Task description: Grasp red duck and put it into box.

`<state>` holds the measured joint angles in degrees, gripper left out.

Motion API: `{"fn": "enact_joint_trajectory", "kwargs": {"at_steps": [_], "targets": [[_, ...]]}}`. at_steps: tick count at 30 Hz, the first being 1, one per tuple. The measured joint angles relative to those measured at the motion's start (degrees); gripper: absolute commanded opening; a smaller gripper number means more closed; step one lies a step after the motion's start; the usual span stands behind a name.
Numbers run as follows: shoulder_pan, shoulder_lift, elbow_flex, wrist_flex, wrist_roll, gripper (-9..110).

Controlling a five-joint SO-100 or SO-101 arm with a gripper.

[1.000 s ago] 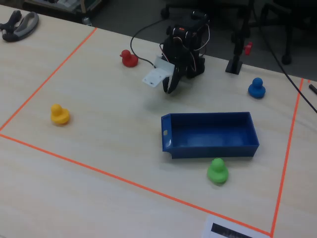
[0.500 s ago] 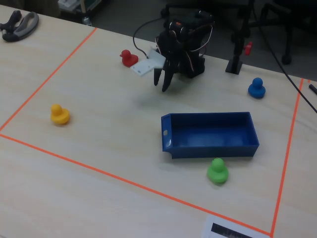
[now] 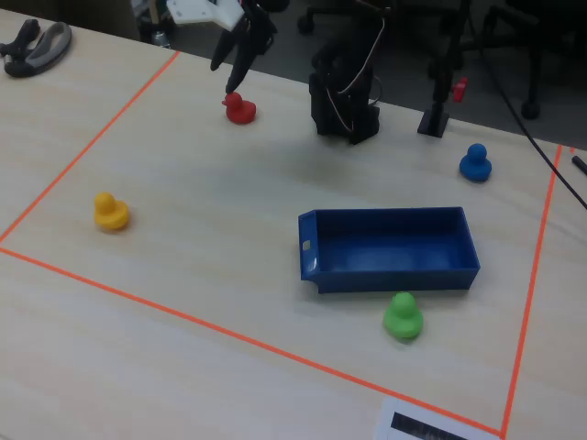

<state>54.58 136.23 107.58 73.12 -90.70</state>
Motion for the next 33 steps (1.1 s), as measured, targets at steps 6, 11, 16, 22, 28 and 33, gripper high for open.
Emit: {"fn": "enact_joint_trajectory", "kwargs": {"at_steps": [6, 11, 16, 22, 28, 33], "targets": [[13.89, -12.04, -5.98, 0.00, -11.07, 36], [21.27, -21.01, -7.47, -3.60, -16.52, 38], [27.77, -27.77, -5.36, -11.16, -21.01, 38], [34.10, -32.61, -0.26, -17.93, -26.10, 38], [36.65, -32.96, -0.18, -15.29, -26.72, 37], [36.91, -31.99, 3.25, -9.67, -27.25, 37]]}}
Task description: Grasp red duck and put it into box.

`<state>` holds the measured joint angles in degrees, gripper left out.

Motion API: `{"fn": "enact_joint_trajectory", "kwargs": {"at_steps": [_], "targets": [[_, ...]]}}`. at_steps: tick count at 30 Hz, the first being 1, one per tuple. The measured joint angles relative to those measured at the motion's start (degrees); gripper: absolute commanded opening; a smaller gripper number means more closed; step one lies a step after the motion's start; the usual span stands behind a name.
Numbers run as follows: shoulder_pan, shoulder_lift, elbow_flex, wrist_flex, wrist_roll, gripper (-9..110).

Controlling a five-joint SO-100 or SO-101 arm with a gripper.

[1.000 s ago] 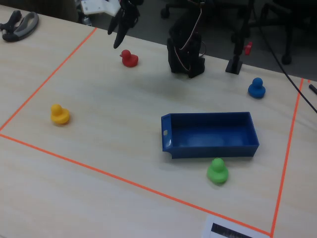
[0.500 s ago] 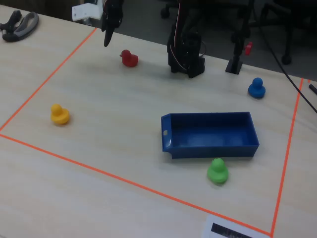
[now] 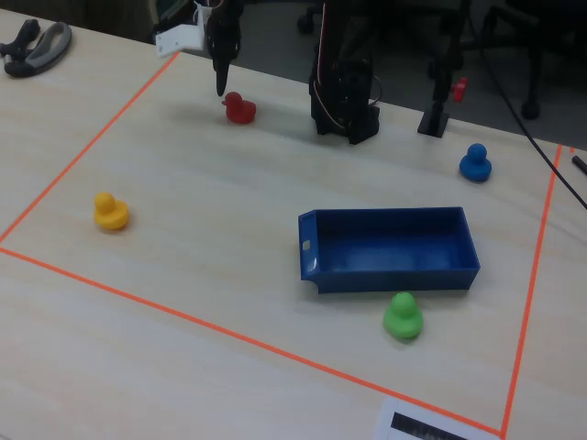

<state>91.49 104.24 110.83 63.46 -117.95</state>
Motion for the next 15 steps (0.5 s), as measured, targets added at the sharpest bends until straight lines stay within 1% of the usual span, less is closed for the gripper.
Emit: {"fn": "enact_joint_trajectory", "kwargs": {"at_steps": [3, 15], "targets": [[0.44, 2.37, 4.22, -0.62, -0.35, 37], [1.67, 3.34, 16.88, -13.10, -1.23, 38]]}}
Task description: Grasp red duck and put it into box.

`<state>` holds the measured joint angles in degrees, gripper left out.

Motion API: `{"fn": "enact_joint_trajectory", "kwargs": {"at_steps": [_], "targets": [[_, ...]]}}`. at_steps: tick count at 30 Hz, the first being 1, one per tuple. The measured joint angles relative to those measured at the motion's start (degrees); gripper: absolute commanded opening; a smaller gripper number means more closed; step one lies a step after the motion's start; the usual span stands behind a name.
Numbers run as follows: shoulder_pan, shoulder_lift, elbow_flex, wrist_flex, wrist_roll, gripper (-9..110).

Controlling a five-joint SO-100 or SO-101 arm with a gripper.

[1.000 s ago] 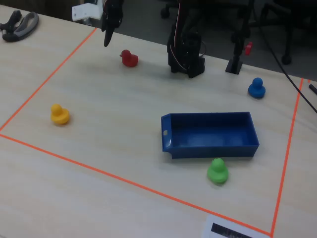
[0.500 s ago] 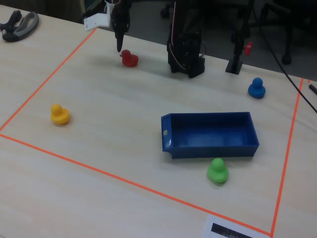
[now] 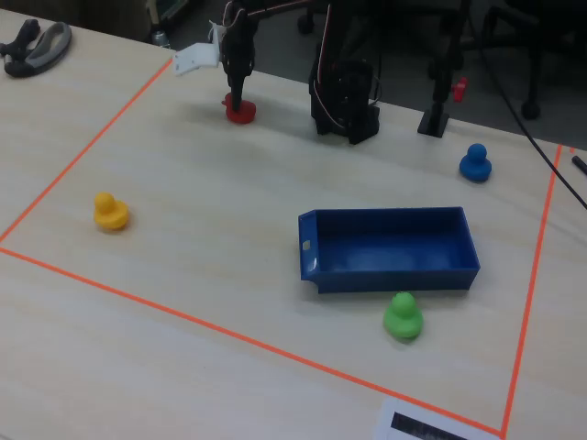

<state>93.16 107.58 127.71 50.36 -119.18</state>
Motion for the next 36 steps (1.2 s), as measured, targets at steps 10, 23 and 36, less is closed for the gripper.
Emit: {"fn": "enact_joint_trajectory", "kwargs": {"at_steps": [10, 23, 36], "targets": [[-0.97, 0.35, 7.65, -8.00, 0.53, 38], [-3.52, 0.62, 12.66, -15.82, 3.69, 0], [-12.48, -0.09, -9.05, 11.95, 17.84, 0]]}}
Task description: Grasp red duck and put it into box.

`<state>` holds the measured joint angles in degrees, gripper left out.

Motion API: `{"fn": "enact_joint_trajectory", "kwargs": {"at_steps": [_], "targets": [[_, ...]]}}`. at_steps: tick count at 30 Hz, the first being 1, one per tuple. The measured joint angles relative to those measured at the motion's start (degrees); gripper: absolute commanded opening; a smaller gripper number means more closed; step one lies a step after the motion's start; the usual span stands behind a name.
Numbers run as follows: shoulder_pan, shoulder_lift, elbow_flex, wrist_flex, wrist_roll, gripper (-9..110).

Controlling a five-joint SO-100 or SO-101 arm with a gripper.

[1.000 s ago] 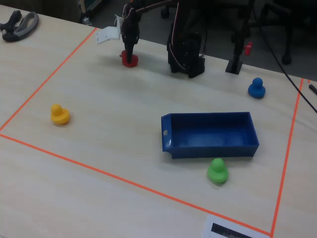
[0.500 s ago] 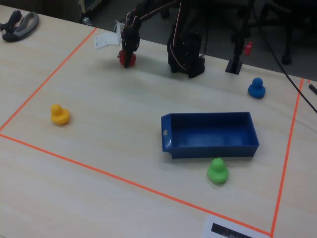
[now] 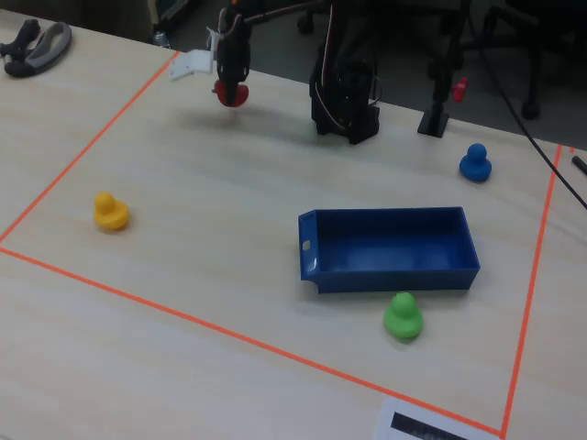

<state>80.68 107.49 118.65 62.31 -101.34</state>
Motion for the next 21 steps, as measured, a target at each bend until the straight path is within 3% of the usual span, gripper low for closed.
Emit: {"fn": "enact_joint_trajectory", "kwargs": {"at_steps": [5, 12, 21], "targets": [[-16.79, 4.13, -15.29, 14.68, 17.31, 0], [-50.62, 12.13, -18.90, 22.85, 41.66, 0], [-90.53, 13.62, -12.48, 14.33, 66.62, 0]]}}
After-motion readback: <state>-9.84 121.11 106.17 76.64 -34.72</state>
